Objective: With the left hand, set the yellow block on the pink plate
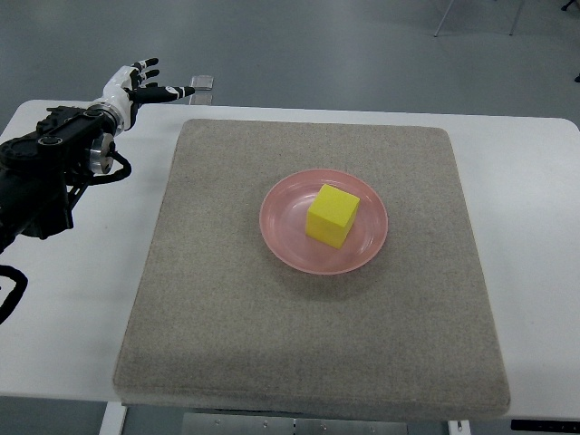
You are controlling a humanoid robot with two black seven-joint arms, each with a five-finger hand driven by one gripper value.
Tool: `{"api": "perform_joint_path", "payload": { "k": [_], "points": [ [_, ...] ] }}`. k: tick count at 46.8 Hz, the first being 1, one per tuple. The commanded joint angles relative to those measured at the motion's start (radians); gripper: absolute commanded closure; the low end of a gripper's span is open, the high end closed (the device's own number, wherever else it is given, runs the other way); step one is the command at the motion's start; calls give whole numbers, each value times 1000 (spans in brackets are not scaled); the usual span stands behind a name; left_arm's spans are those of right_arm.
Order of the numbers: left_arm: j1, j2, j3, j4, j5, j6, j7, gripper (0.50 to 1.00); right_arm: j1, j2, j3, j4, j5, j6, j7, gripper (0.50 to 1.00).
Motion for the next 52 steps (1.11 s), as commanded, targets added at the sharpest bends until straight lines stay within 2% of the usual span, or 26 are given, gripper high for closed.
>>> {"api": "perform_joint_path", "payload": {
  "k": [1, 6, 14, 20, 38, 45, 52],
  "points": [
    [-2, 1, -25, 11, -78, -3, -3, 544, 0, 0, 0, 0, 0, 0, 0, 576],
    [-2, 3, -89, 11, -157, -28, -3, 542, 0, 0, 0, 0, 0, 0, 0, 576],
    [7, 4, -215, 11, -187, -126, -20, 542, 0, 0, 0, 0, 0, 0, 0, 576],
    [16, 1, -270, 12, -187, -186, -64, 542, 0, 0, 0, 0, 0, 0, 0, 576],
    [33, 0, -279, 11, -236, -215, -84, 538, 0, 0, 0, 0, 0, 0, 0, 576],
    [33, -10, -276, 11, -228, -215, -90, 510, 0, 0, 0, 0, 0, 0, 0, 576],
    [33, -8, -276, 12, -228, -215, -118, 508, 0, 0, 0, 0, 0, 0, 0, 576]
  ]
}}
